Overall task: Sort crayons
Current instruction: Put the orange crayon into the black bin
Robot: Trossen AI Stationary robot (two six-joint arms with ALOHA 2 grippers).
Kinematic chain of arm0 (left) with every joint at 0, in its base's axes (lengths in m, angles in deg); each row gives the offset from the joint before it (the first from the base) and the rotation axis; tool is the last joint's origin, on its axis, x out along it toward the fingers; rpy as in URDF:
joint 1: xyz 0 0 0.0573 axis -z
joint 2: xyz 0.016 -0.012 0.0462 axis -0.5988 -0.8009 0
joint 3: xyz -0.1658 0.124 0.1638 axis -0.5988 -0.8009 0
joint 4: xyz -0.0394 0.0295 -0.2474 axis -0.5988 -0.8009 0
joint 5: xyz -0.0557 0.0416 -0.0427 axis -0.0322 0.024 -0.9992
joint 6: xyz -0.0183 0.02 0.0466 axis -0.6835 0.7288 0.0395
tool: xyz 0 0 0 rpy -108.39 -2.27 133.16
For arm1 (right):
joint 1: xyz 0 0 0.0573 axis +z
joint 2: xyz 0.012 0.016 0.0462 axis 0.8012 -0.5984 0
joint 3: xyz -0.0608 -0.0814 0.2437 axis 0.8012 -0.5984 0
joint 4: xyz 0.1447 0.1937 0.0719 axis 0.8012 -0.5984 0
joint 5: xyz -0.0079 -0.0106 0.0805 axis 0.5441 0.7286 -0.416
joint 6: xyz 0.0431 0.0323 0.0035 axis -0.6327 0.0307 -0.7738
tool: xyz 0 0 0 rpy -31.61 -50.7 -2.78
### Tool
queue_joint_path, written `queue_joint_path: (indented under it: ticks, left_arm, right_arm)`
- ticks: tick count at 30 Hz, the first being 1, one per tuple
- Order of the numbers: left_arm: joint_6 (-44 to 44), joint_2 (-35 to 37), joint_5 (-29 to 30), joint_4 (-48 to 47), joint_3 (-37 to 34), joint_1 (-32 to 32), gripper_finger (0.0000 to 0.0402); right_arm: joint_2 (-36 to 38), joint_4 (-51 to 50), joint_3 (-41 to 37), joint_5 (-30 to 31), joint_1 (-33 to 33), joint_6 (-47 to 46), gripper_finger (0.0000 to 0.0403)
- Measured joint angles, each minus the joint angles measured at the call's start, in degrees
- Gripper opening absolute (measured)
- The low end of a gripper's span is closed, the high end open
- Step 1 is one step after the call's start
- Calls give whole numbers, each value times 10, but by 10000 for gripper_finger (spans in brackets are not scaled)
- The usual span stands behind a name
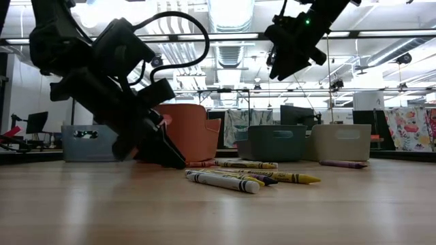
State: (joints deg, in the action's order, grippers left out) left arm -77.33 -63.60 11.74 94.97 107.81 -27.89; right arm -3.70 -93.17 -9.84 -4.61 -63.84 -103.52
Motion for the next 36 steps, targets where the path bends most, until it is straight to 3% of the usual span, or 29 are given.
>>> queue_joint_path:
  ticks: [13, 23, 36]
  left_arm:
    - [-6, 1, -27, -3, -2, -1, 153]
    - [15, 41, -46, -17, -4, 3, 153]
    - [22, 5, -29, 4, -2, 0, 144]
  right_arm:
    - [0, 0, 0, 0, 25, 0, 137]
    - [0, 0, 0, 0, 31, 0, 136]
    - [0, 0, 0, 0, 31, 0, 141]
